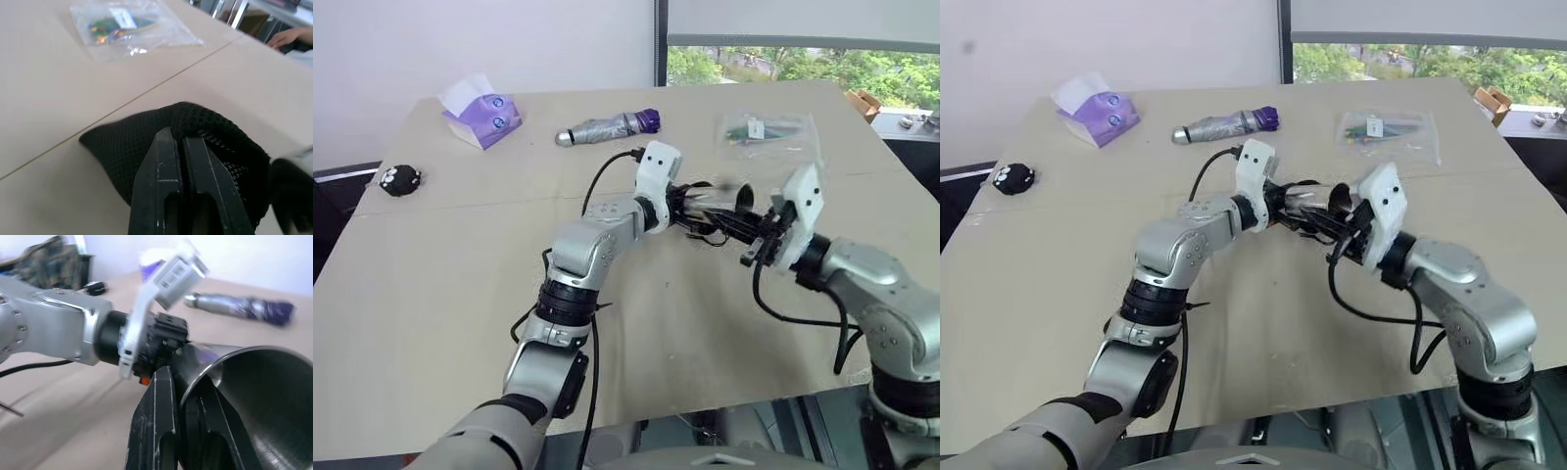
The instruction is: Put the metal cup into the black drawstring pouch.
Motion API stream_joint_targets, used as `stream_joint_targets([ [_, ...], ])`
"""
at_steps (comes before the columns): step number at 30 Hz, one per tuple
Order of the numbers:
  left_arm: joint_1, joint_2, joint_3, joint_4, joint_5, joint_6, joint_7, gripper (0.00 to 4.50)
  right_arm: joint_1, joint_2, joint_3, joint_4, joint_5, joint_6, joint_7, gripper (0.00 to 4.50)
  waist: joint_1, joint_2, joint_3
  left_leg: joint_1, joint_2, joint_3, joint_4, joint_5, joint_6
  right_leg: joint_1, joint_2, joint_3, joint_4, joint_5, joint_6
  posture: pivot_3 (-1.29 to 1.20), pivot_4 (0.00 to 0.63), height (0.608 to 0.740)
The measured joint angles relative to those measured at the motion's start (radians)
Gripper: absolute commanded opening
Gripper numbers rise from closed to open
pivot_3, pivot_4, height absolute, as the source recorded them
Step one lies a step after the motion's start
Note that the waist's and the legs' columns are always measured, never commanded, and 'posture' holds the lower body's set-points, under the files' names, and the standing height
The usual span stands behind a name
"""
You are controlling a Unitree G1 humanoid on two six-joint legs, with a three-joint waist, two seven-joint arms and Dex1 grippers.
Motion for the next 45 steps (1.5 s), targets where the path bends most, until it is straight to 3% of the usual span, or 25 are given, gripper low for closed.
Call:
stream_joint_targets([
  [10,-0.024,-0.011,-0.004,0.019,-0.004,0.027,-0.071,0.0,0.035,-0.004,0.112,0.04,-0.112,-0.013,-0.117,0.01,-0.017,0.0,0.0,0.001,-0.002,-0.001,-0.001,0.0,0.0,-0.001,-0.001,-0.001,0.003,-0.001,0.002,0.0,0.15,0.74],
  [14,-0.024,-0.007,0.001,0.017,-0.02,0.048,-0.095,0.0,0.034,0.082,0.12,0.117,-0.176,-0.066,-0.202,0.01,-0.018,0.0,0.0,0.002,0.0,-0.001,-0.001,0.0,0.0,-0.001,0.001,-0.001,0.003,-0.001,0.002,0.0,0.15,0.74],
  [20,-0.024,-0.003,0.014,0.017,-0.028,0.081,-0.094,0.0,0.013,0.329,0.048,0.245,-0.2,-0.193,-0.342,0.01,-0.018,0.0,0.0,0.001,-0.001,0.0,-0.001,0.0,0.0,-0.002,0.001,0.001,0.004,-0.001,0.002,0.0,0.15,0.74],
  [23,-0.024,-0.013,0.022,0.017,-0.03,0.094,-0.088,0.0,-0.003,0.361,0.052,0.307,-0.215,-0.261,-0.348,0.01,-0.017,0.001,0.0,0.001,-0.001,0.0,-0.001,0.0,0.0,-0.002,0.001,0.001,0.004,-0.001,0.002,0.0,0.15,0.74],
  [27,-0.024,-0.018,0.054,0.017,-0.039,0.118,-0.08,0.0,-0.006,0.302,0.136,0.405,-0.314,-0.385,-0.299,0.01,-0.022,0.001,0.0,0.001,-0.001,0.0,-0.002,0.0,0.0,-0.003,0.001,0.001,0.004,-0.001,0.002,0.0,0.15,0.74],
  [33,-0.028,-0.036,0.092,0.012,-0.07,0.142,-0.072,0.0,-0.108,0.085,0.387,0.692,-0.645,-0.727,-0.192,0.01,-0.039,0.001,0.0,0.002,-0.001,0.001,-0.002,0.0,0.0,-0.002,0.001,0.001,0.004,-0.001,0.002,0.0,0.15,0.74],
  [41,-0.028,-0.034,0.104,0.011,-0.07,0.158,-0.063,0.0,-0.25,-0.02,0.503,0.965,-0.88,-1.007,-0.107,0.01,-0.042,0.001,0.001,0.002,-0.001,0.001,-0.003,0.001,-0.002,-0.003,0.001,0.002,0.003,-0.001,0.002,0.0,0.15,0.74],
  [45,-0.028,-0.044,0.103,0.01,-0.078,0.158,-0.062,0.0,-0.276,-0.035,0.501,0.999,-0.908,-1.035,-0.065,1.45,-0.04,0.001,0.001,0.001,-0.001,0.001,-0.002,0.001,-0.002,-0.003,0.0,0.002,0.003,-0.001,0.002,0.0,0.15,0.74],
])
